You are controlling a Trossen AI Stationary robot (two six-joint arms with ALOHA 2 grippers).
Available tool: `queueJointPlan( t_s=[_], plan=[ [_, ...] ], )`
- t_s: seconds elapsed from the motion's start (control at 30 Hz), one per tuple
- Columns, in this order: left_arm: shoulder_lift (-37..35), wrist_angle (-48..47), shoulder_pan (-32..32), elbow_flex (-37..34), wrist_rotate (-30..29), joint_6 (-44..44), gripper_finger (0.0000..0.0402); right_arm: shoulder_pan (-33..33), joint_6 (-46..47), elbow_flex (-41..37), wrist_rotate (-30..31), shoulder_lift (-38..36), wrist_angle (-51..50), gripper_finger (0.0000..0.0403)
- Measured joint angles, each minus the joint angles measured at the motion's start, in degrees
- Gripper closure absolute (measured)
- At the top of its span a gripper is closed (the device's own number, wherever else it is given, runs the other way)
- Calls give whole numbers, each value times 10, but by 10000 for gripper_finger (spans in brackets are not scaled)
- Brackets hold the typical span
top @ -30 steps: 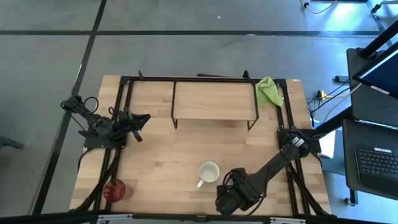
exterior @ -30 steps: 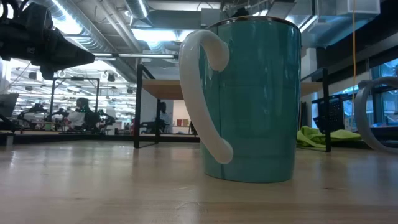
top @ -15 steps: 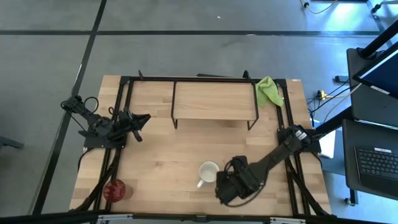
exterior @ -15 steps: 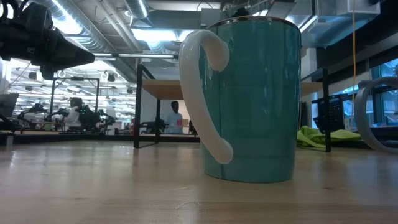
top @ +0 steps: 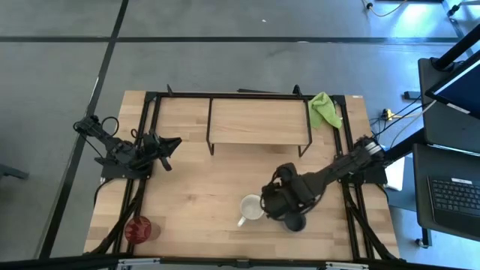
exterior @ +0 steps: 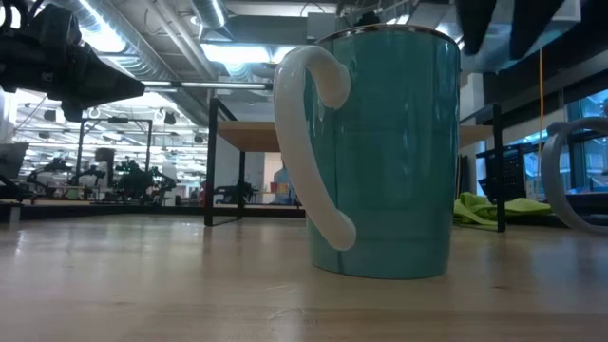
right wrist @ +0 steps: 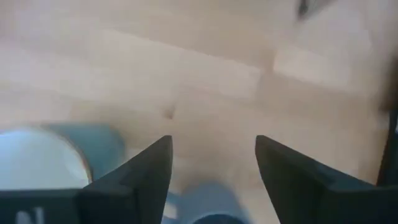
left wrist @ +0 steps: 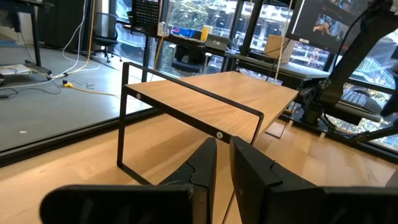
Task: Stack small to large cups/mugs on shelf
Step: Put the blue mug on the shelf
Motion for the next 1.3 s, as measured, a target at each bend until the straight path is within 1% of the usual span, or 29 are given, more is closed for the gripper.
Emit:
queueJointPlan(
  t_s=[0.07,0.2,0.3,0.37,0.5,0.6,0.73,0.83,0.93,1.07,1.23,1.3],
  plan=[
    [0,0,0,0,0,0,360,5,-75,-20,-16,-17,-3,171],
    [0,0,0,0,0,0,360,8,-200,-79,-114,-50,-1,171],
    [0,0,0,0,0,0,360,19,-232,-118,-160,-82,-3,171],
    [0,0,0,0,0,0,360,28,-245,-130,-174,-97,-3,171],
    [0,0,0,0,0,0,360,43,-312,-133,-162,-114,10,171],
    [0,0,0,0,0,0,360,51,-404,-133,-157,-113,36,171],
    [0,0,0,0,0,0,360,65,-552,-133,-162,-106,81,171],
    [0,0,0,0,0,0,360,73,-624,-135,-163,-103,86,171],
    [0,0,0,0,0,0,360,77,-656,-151,-161,-103,113,171],
    [0,0,0,0,0,0,360,77,-664,-188,-174,-102,201,171],
    [0,0,0,0,0,0,360,70,-653,-193,-126,-102,206,171],
    [0,0,0,0,0,0,360,66,-659,-191,-122,-102,223,171]
  ],
)
